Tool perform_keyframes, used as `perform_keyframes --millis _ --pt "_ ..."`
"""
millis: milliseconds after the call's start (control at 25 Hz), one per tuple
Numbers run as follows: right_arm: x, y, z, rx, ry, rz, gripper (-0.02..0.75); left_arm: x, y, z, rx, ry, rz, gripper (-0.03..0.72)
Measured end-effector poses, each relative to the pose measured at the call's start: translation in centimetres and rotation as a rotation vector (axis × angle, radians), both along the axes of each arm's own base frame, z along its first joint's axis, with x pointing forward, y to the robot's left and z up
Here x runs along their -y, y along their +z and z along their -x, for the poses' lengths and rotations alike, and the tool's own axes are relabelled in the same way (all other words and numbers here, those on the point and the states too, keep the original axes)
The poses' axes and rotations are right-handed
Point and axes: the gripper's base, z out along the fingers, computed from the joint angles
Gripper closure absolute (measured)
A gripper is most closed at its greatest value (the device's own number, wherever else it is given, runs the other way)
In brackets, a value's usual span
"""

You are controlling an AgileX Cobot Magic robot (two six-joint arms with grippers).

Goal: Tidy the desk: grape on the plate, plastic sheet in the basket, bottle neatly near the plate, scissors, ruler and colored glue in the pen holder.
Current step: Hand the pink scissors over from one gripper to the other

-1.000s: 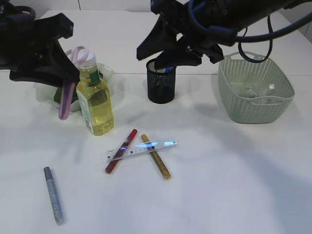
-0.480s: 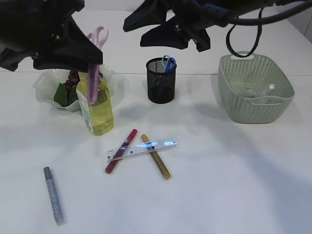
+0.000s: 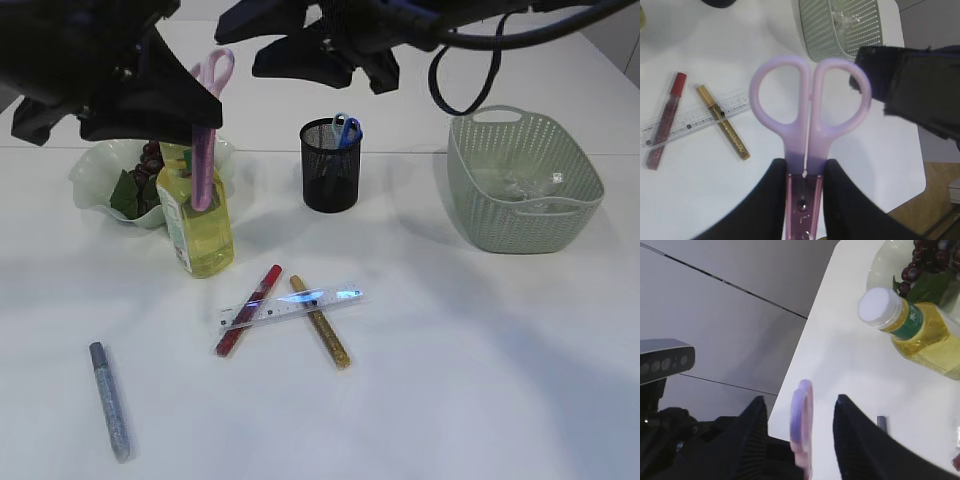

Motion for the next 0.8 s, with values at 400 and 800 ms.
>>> perform_keyframes --millis 400,800 --pt "-0.8 0.1 0.3 0.022 0.002 0.002 0.367 0.0 0.0 0.0 0.000 -0.001 0.003 0.532" --pt "-1.8 -1.3 0.1 -0.013 0.022 0.009 0.363 0.0 0.0 0.0 0.005 -0.006 0.000 0.532"
